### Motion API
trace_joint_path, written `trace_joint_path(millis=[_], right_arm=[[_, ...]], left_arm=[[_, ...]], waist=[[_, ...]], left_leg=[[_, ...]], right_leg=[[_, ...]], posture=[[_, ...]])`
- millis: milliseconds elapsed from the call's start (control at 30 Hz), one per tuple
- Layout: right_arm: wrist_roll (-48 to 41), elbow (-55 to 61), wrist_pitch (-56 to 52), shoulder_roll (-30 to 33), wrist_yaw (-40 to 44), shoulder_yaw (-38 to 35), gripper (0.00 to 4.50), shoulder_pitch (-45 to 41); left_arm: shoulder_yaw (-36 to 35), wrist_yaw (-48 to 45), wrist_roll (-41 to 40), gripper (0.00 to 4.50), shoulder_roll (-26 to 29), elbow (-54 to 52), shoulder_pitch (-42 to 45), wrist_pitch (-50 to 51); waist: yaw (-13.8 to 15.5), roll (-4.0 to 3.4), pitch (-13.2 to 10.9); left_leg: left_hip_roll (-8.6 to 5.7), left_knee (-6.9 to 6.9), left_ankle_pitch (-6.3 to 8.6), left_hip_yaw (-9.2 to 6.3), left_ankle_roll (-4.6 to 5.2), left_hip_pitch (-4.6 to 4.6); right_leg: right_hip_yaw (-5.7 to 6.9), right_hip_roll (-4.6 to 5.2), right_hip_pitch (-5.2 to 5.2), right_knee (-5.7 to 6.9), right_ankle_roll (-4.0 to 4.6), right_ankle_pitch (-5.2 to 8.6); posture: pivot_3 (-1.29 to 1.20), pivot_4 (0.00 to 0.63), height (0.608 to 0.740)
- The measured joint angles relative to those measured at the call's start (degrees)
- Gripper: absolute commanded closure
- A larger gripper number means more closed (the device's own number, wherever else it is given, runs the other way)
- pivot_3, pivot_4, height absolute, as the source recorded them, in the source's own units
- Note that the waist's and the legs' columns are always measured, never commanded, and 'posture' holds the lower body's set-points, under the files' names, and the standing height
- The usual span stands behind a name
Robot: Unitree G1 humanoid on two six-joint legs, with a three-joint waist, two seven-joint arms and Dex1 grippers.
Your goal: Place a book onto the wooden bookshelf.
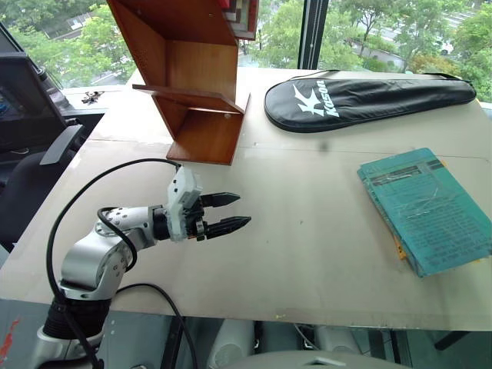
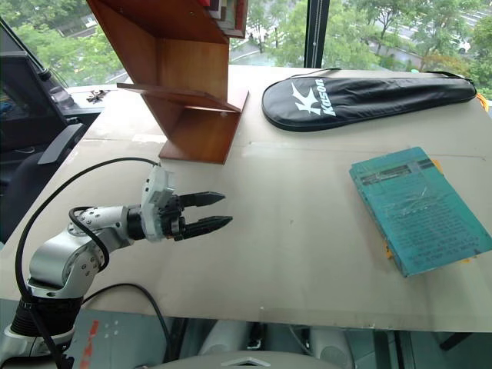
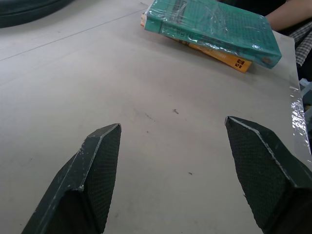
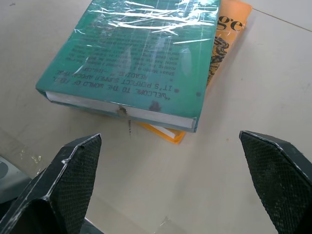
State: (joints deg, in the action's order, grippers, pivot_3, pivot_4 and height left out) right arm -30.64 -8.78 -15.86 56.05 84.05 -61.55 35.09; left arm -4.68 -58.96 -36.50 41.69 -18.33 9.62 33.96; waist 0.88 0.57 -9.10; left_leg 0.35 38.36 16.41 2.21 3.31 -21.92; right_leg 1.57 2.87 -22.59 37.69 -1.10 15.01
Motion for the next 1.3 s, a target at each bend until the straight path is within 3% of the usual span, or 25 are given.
trace_joint_path(millis=[67,133,233,367,467,600,700,767,867,1033,1300], right_arm=[[0.0,0.3,-0.1,-0.3,-1.0,0.2,0.00,-0.9],[0.0,3.7,-0.6,-3.5,-7.3,1.6,0.00,-5.7],[0.0,11.3,-3.7,-7.2,-18.3,5.2,0.00,-11.0],[0.2,21.7,-15.5,-5.2,-29.9,5.2,0.00,-12.8],[-5.1,27.4,-32.1,2.0,-36.7,4.7,0.82,-18.5],[-8.3,35.4,-47.5,10.7,-46.7,9.2,2.61,-29.3],[-8.6,34.9,-55.3,12.0,-54.3,21.0,3.92,-39.6],[-5.2,30.9,-57.3,12.2,-59.3,33.3,4.45,-47.3],[0.6,23.8,-56.6,11.8,-62.6,46.9,4.45,-55.7],[9.9,9.2,-52.8,9.8,-62.4,62.9,4.45,-67.1],[18.4,-11.3,-47.4,6.4,-56.8,72.2,4.45,-76.0]], left_arm=[[0.0,0.0,0.0,1.00,0.0,0.0,0.1,0.0],[0.4,0.0,0.0,1.00,-0.5,0.4,1.9,0.0],[0.9,-0.4,-1.8,1.00,-1.4,0.0,6.4,0.4],[1.3,-0.6,-2.1,1.00,-2.5,-0.3,8.4,0.7],[1.9,-0.1,-2.6,0.92,-3.5,-0.8,9.6,1.1],[2.5,1.2,-4.0,0.92,-4.7,-2.4,10.9,1.9],[2.7,1.5,-4.8,0.92,-5.2,-3.3,10.9,2.3],[2.7,1.9,-5.8,0.92,-6.0,-3.6,11.5,2.4],[3.1,1.8,-6.0,0.92,-6.6,-4.4,11.6,2.0],[3.8,1.6,-6.4,0.92,-7.7,-5.4,11.7,1.7],[6.0,1.7,-5.8,0.92,-9.9,-5.6,12.6,0.2]], waist=[[0.0,0.01,0.0],[-0.1,0.25,0.0],[0.0,-0.03,0.0],[0.1,-0.18,0.1],[-0.3,-0.19,0.0],[-0.1,0.10,0.0],[0.1,0.19,0.0],[0.0,0.19,0.0],[-0.2,0.17,0.0],[0.0,0.15,0.0],[-0.2,0.13,0.0]], left_leg=[[0.00,-0.01,0.00,0.00,0.00,0.00],[0.00,0.01,-0.01,-0.03,-0.01,0.00],[-0.02,0.06,-0.01,0.00,-0.02,-0.03],[-0.03,0.02,-0.16,0.00,-0.27,-0.06],[-0.03,0.04,-0.16,0.02,-0.27,-0.05],[-0.02,0.01,-0.15,-0.03,-0.26,-0.05],[-0.04,0.09,-0.16,-0.05,-0.27,-0.26],[-0.08,0.20,-0.14,-0.04,-0.23,-0.42],[-0.11,0.30,-0.14,0.00,-0.22,-0.80],[-0.09,0.28,-0.16,0.03,-0.25,-0.96],[-0.08,0.31,-0.16,0.18,-0.24,-0.96]], right_leg=[[0.00,0.01,0.00,-0.01,0.00,0.00],[0.03,0.00,0.00,0.00,0.01,0.00],[0.01,0.03,0.00,0.01,-0.05,-0.04],[0.03,0.00,-0.07,0.10,-0.19,-0.11],[0.00,-0.02,-0.08,0.10,-0.21,-0.12],[0.03,-0.14,-0.08,0.09,-0.20,-0.11],[0.04,-0.10,-0.17,-0.02,-0.21,-0.12],[0.05,-0.06,-0.26,-0.07,-0.21,-0.12],[0.03,-0.04,-0.63,0.01,-0.22,-0.13],[0.05,-0.08,-0.84,0.13,-0.25,-0.12],[-0.03,-0.10,-0.85,0.14,-0.27,-0.13]], posture=[[0.00,0.150,0.740],[0.00,0.150,0.740],[0.00,0.150,0.740],[0.00,0.150,0.740],[0.00,0.150,0.740],[0.00,0.150,0.740],[0.00,0.150,0.740],[0.00,0.150,0.740],[0.00,0.150,0.740],[0.00,0.150,0.740],[0.00,0.150,0.740]])
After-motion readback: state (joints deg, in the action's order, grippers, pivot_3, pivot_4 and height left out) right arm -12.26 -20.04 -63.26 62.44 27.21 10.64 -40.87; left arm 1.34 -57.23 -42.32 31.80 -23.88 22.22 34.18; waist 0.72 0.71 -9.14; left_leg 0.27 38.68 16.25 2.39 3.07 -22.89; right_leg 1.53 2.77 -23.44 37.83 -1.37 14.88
